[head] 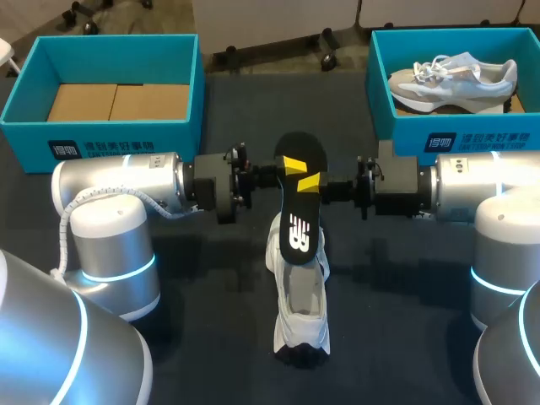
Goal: Take the shoe out of the shoebox, open the shoe tongue, remove and reinsert the insole, then place the shoe into the shoebox
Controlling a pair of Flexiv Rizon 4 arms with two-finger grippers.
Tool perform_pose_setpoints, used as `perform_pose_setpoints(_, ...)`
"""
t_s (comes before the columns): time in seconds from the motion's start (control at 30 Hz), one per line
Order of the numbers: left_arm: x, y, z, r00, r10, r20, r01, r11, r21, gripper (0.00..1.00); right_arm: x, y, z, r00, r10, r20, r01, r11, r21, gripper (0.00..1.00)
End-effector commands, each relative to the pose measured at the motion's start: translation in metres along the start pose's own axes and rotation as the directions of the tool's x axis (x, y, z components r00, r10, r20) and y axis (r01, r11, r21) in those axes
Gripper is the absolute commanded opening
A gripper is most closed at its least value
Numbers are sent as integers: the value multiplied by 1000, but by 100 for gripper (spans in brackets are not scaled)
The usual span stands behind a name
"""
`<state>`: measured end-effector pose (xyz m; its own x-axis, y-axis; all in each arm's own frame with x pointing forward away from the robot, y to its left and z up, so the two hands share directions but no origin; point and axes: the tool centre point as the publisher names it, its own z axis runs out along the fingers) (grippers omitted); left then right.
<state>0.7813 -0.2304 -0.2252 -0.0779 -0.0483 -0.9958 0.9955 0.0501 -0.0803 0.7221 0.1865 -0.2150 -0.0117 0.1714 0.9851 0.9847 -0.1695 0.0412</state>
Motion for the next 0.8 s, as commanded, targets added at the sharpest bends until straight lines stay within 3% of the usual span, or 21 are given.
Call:
perform_pose_setpoints(0.03, 1, 1, 2, 1000, 5, -1, -5, 1000, 1, 0, 1, -1, 1, 1000, 0, 9, 0, 1000, 3, 0)
perform_pose_setpoints(0.07, 0, 0, 1, 1000, 8, -1, -8, 1000, 0, 0, 1, -1, -1, 1000, -2, 9, 2, 1000, 4, 20)
perform_pose_setpoints(0.1, -1, -1, -1, 1000, 12, -1, -12, 1000, -1, 0, 1, -1, -3, 1000, -11, 0, 11, 1000, 12, 47)
perform_pose_setpoints(0.13, -2, -2, -2, 1000, 17, -3, -17, 1000, -2, 0, 1, -2, -6, 1000, -21, -5, 21, 1000, 15, 100)
perform_pose_setpoints(0.4, -7, -17, -21, 999, 16, -44, -15, 1000, 12, 0, -1, -5, -35, 997, -83, 4, 83, 995, 59, 100)
perform_pose_setpoints(0.8, -10, -46, -47, 992, -89, -89, 92, 996, 24, 0, -18, -1, -71, 977, -204, 70, 185, 959, 213, 100)
